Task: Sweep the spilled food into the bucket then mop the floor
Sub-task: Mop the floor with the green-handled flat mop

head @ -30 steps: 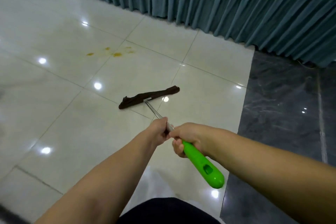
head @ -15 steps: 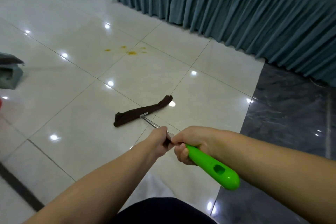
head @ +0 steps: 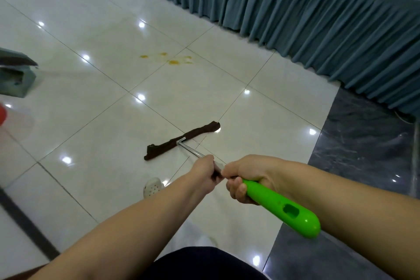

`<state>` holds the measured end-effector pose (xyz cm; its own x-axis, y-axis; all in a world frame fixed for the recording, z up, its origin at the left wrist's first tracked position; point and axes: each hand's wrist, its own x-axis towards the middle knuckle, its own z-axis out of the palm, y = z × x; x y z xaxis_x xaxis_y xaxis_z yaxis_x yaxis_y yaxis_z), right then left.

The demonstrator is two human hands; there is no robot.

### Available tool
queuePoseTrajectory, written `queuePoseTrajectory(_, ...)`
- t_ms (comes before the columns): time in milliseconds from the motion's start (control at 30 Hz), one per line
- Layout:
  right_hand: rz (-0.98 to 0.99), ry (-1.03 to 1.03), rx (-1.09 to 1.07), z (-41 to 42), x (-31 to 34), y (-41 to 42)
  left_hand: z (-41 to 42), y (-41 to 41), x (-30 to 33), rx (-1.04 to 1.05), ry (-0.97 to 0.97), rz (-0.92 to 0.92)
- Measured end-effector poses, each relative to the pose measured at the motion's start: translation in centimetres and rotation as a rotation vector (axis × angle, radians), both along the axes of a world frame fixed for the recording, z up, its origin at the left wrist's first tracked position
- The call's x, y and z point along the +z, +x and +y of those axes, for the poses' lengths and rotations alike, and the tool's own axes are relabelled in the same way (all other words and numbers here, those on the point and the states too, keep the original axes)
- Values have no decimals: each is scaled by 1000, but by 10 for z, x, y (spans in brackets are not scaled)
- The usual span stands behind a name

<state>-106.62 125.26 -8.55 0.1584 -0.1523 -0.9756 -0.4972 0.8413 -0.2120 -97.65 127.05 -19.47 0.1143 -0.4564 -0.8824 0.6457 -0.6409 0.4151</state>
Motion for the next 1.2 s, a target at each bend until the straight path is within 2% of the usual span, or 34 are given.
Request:
queuePoseTrajectory(433,-98,7,-168,-92,-37,181,-101,180,-6,36,-39,-30)
queuePoseTrajectory(767,-109,58,-344,-176,-46,321,-200,320,-24,-115,22,-83)
queuePoseTrajectory(1033,-139,65,-445,-241,-58,378,-275,382,-42,-191,26,-56)
queuePoseTrajectory(1200,-129,67,-435,-286,-73,401,-321,404,-47,-139,6,-31)
